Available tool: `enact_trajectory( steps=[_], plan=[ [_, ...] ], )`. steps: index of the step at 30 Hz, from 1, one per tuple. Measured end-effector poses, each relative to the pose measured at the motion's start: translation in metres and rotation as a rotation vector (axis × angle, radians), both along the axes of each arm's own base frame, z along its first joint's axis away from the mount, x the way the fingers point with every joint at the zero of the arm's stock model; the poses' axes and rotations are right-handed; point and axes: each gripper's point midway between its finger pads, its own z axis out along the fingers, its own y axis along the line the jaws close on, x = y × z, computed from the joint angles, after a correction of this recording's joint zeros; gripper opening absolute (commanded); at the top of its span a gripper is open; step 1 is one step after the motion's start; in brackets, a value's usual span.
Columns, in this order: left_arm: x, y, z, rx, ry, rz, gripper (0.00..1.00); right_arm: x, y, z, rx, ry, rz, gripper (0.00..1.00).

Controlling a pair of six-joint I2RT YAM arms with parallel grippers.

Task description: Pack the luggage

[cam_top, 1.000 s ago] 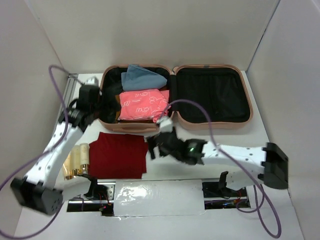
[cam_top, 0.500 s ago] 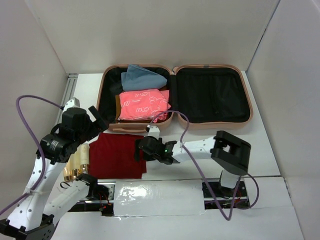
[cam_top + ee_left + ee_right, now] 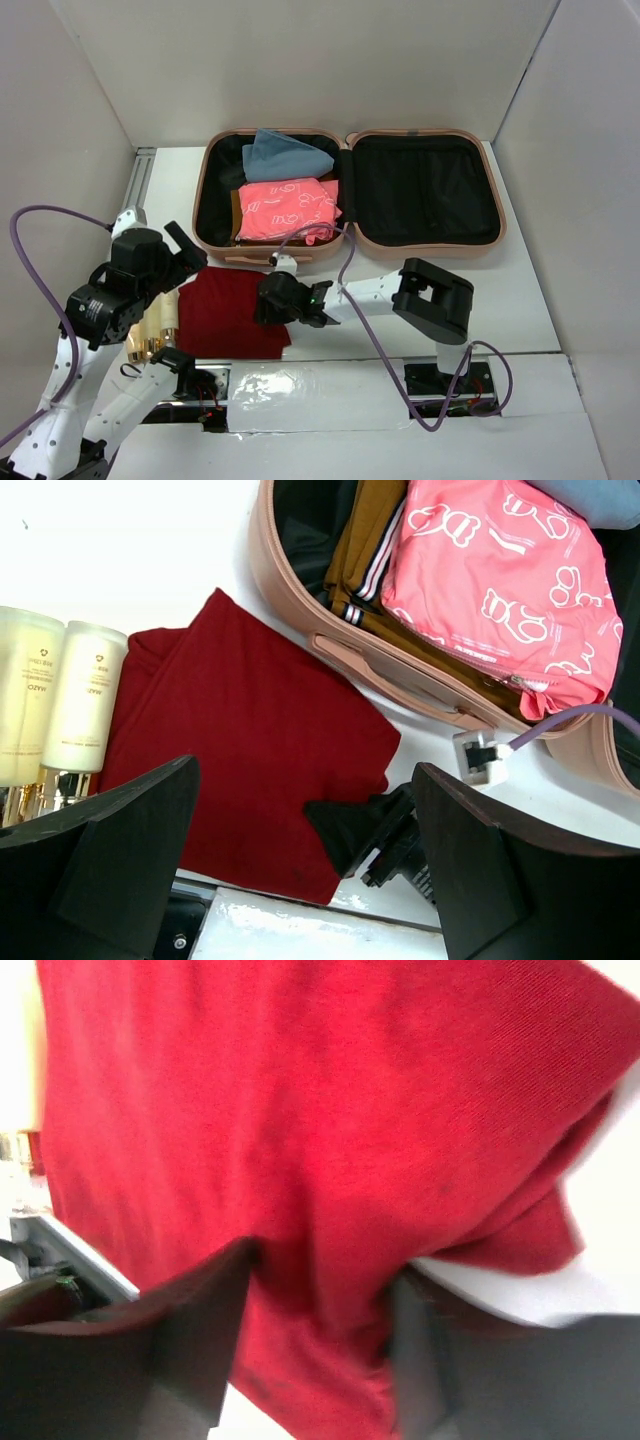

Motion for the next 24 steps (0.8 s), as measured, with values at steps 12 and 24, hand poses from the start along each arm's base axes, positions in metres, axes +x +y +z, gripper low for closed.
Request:
enact_trajectory(
  steps=[12, 24],
  plan=[
    [0.001, 0.001, 0.001, 0.019, -0.018, -0.018, 1.0, 0.003, -0.012, 0.013, -0.146, -0.11, 0.057, 0.0],
    [0.01, -0.002, -0.005, 0.025, -0.041, -0.032, 1.0, 0.052, 0.013, 0.181, -0.228, -0.502, 0.457, 0.0]
  ],
)
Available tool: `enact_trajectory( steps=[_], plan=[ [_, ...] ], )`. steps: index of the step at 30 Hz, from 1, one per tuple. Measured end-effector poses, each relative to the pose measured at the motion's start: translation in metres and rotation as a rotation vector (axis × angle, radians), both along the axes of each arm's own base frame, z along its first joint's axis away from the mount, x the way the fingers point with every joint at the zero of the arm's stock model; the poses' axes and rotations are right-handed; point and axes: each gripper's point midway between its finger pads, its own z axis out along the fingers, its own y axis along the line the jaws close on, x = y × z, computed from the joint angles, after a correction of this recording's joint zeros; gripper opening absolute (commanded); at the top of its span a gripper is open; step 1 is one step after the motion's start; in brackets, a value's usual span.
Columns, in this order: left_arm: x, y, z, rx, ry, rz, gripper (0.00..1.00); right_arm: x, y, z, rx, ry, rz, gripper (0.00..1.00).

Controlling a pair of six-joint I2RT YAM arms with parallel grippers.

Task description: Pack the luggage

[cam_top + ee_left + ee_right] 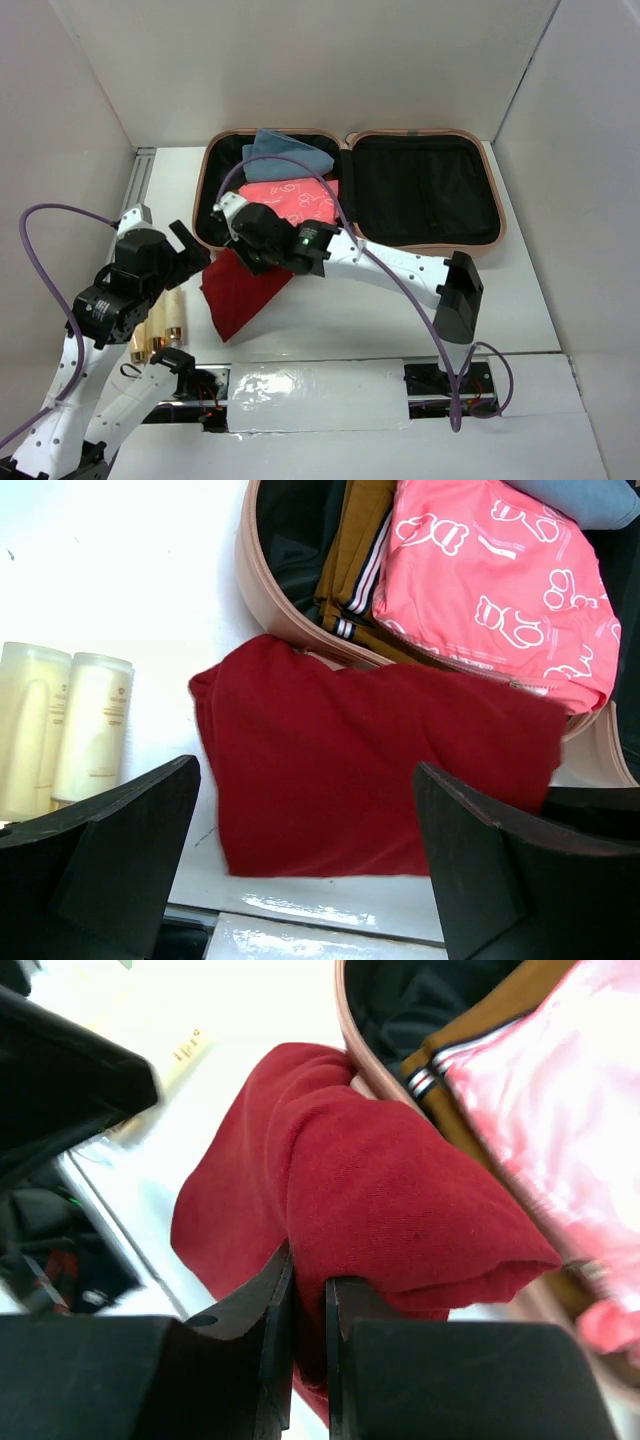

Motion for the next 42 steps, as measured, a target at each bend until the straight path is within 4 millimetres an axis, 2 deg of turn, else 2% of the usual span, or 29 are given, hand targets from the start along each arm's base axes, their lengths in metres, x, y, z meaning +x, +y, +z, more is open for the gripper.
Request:
enact_trajectory(
  steps=[7, 11, 14, 17, 21, 24, 26, 29, 33, 38, 42],
  plan=[
    [0.001, 0.007, -0.001, 0.012, 0.01, 0.053, 1.0, 0.027, 0.005, 0.026, -0.111, -0.14, 0.142, 0.0],
    [-0.001, 0.016, 0.016, 0.009, -0.025, 0.107, 1.0, 0.07, 0.004, 0.054, -0.052, -0.169, 0.117, 0.0],
    [-0.002, 0.021, 0.033, 0.004, -0.077, 0.131, 1.0, 0.108, -0.008, 0.079, 0.015, -0.198, 0.068, 0.0],
    [-0.007, 0.028, 0.044, 0.002, -0.12, 0.159, 1.0, 0.136, -0.02, 0.096, 0.056, -0.231, 0.021, 0.0],
    [-0.005, 0.032, 0.054, -0.002, -0.144, 0.191, 1.0, 0.164, -0.016, 0.11, 0.124, -0.276, -0.006, 0.0],
    [0.0, 0.034, 0.056, 0.009, -0.143, 0.205, 1.0, 0.19, -0.006, 0.114, 0.206, -0.288, -0.024, 0.0],
    [0.006, 0.033, 0.053, 0.019, -0.13, 0.211, 1.0, 0.215, 0.0, 0.115, 0.281, -0.284, -0.049, 0.0],
    [0.018, 0.03, 0.048, 0.039, -0.104, 0.211, 1.0, 0.257, -0.005, 0.107, 0.365, -0.275, -0.105, 0.0],
    [0.036, 0.026, 0.039, 0.077, -0.062, 0.2, 1.0, 0.304, -0.021, 0.08, 0.398, -0.257, -0.166, 0.0],
    [0.057, 0.023, 0.026, 0.107, -0.01, 0.188, 1.0, 0.346, -0.05, 0.045, 0.404, -0.213, -0.229, 0.0],
    [0.07, 0.02, 0.022, 0.103, 0.002, 0.17, 1.0, 0.368, -0.08, 0.025, 0.398, -0.162, -0.281, 0.0]
  ],
)
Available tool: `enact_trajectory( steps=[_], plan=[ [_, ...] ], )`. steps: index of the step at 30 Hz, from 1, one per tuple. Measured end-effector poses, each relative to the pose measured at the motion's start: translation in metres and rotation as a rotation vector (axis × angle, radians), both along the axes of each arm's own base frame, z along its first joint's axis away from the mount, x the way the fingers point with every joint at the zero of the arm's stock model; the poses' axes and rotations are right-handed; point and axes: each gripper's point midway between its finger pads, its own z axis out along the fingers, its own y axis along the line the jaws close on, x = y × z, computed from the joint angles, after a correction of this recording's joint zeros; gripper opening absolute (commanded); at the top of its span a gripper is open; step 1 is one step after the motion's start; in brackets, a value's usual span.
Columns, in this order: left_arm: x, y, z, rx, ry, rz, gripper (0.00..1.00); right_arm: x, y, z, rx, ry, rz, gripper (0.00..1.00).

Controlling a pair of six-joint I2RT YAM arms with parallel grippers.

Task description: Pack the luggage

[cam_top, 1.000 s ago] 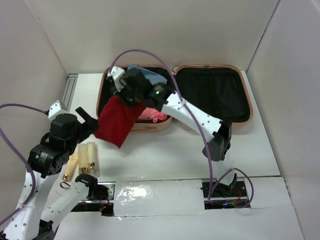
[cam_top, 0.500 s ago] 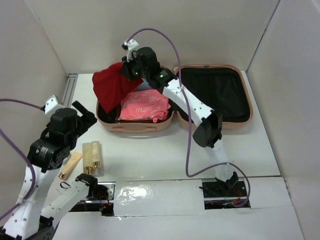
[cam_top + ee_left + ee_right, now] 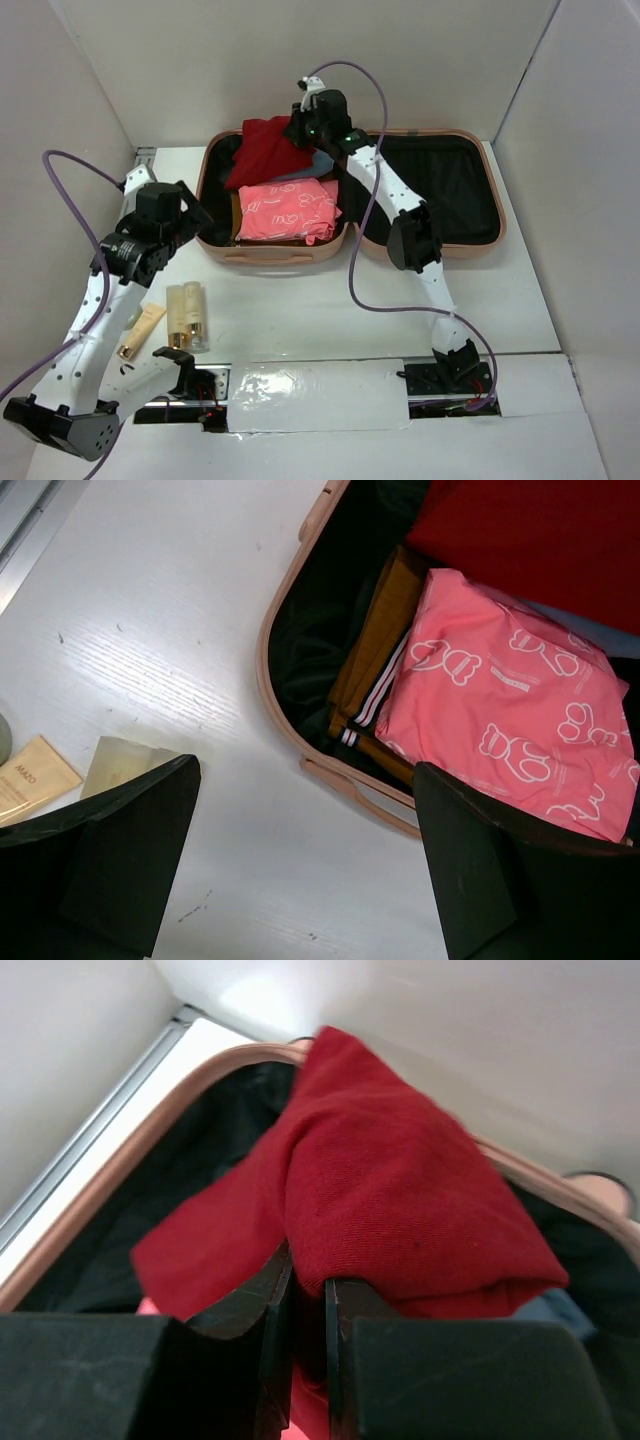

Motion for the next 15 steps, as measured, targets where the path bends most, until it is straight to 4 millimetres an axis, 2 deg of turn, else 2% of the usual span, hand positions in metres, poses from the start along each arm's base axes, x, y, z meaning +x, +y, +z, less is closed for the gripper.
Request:
enact_trajectory(
  steps=[3, 7, 9, 10, 11, 12, 13, 15],
  plan=[
    [0.008, -0.003, -0.002, -0.015, 0.003, -0.01, 1.0, 0.01, -0.02, -0.005, 0.002, 0.023, -0.022, 0.07],
    [0.021, -0.011, -0.009, -0.027, 0.017, -0.05, 1.0, 0.02, -0.048, -0.018, -0.03, 0.062, -0.069, 0.09],
    [0.028, -0.016, -0.013, -0.034, 0.03, -0.07, 1.0, 0.022, -0.059, -0.026, -0.048, 0.088, -0.081, 0.19],
    [0.031, -0.018, -0.016, -0.032, 0.036, -0.08, 1.0, 0.022, -0.063, -0.028, -0.053, 0.098, -0.08, 0.33],
    [0.034, -0.02, -0.018, -0.033, 0.041, -0.092, 1.0, 0.023, -0.065, -0.029, -0.053, 0.104, -0.08, 0.34],
    [0.038, -0.023, -0.021, -0.035, 0.048, -0.104, 1.0, 0.023, -0.069, -0.034, -0.061, 0.108, -0.072, 0.49],
    [0.042, -0.026, -0.023, -0.037, 0.053, -0.116, 1.0, 0.024, -0.074, -0.037, -0.065, 0.117, -0.073, 0.55],
    [0.052, -0.032, -0.029, -0.038, 0.059, -0.148, 1.0, 0.026, -0.084, -0.047, -0.092, 0.131, -0.084, 0.6]
  ],
)
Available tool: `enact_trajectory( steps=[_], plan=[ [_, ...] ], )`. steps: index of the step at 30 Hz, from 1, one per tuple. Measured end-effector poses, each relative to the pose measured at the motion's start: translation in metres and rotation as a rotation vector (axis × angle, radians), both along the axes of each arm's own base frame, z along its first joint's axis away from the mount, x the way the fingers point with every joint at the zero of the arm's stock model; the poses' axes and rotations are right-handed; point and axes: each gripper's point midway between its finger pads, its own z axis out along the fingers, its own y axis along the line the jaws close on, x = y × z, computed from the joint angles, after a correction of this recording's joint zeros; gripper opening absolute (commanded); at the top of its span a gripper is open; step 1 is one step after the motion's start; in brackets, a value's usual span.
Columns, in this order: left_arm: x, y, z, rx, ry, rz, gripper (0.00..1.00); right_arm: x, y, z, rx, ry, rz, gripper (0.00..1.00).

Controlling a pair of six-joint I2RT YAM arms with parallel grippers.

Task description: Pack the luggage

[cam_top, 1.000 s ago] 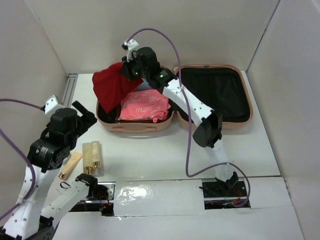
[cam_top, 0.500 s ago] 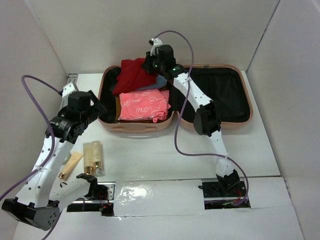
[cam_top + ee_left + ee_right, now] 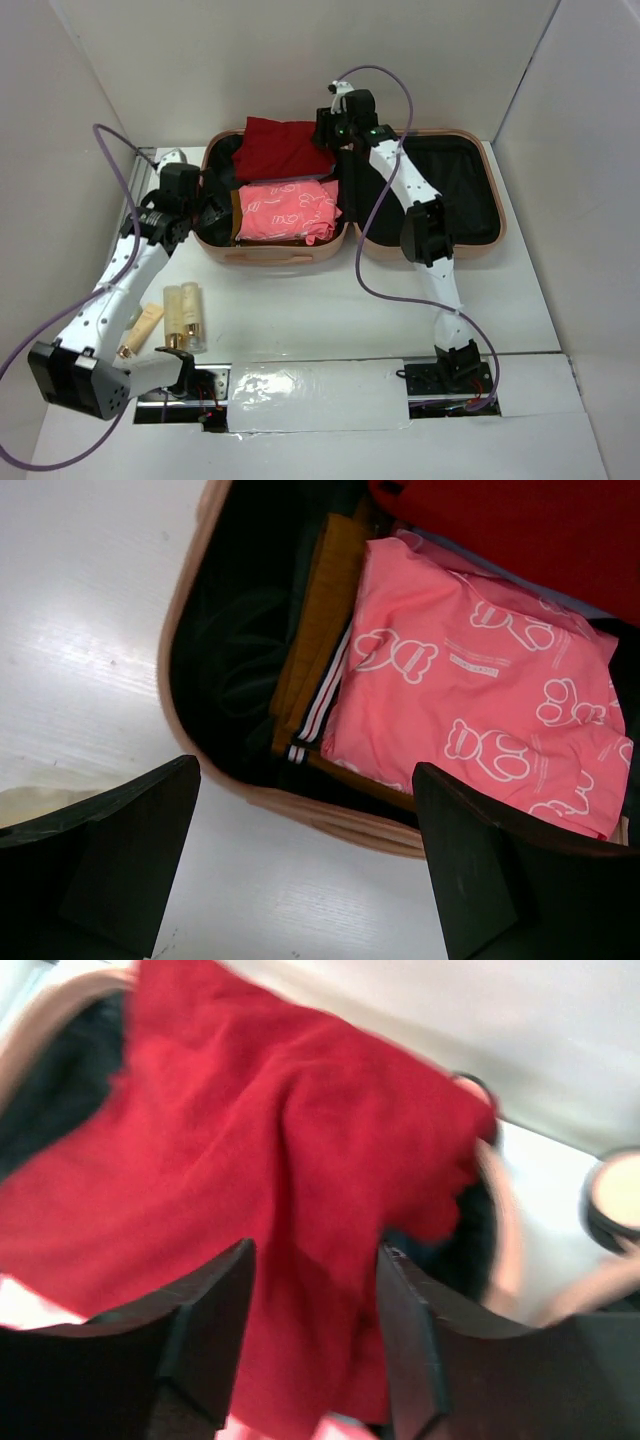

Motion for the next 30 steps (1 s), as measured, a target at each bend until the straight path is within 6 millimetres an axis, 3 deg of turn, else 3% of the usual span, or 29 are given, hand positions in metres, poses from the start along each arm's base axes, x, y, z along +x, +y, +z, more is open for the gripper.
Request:
enact_trajectory(
  steps=[6, 11, 16, 20, 24, 27, 30],
  plan=[
    [0.042, -0.023, -0.003, -0.008, -0.021, -0.106, 1.0, 0.011, -0.029, -0.009, -0.078, -0.002, -0.096, 0.68],
    [0.112, -0.049, 0.009, 0.004, -0.078, -0.195, 1.0, 0.019, -0.043, -0.005, -0.103, -0.026, -0.178, 0.66],
    [0.192, -0.082, 0.017, -0.008, -0.15, -0.28, 1.0, 0.016, -0.037, -0.004, -0.065, -0.014, -0.182, 0.59],
    [0.247, -0.105, -0.01, -0.016, -0.148, -0.306, 1.0, 0.017, -0.016, 0.008, -0.002, -0.036, -0.157, 0.56],
    [0.278, -0.121, -0.063, -0.01, -0.094, -0.312, 1.0, 0.018, 0.008, 0.01, 0.067, -0.054, -0.131, 0.56],
    [0.28, -0.128, -0.102, -0.008, -0.032, -0.319, 1.0, 0.022, 0.022, -0.009, 0.095, -0.041, -0.109, 0.56],
    [0.275, -0.13, -0.122, -0.023, 0.001, -0.316, 1.0, 0.027, 0.021, -0.052, 0.089, 0.028, -0.109, 0.55]
  ],
)
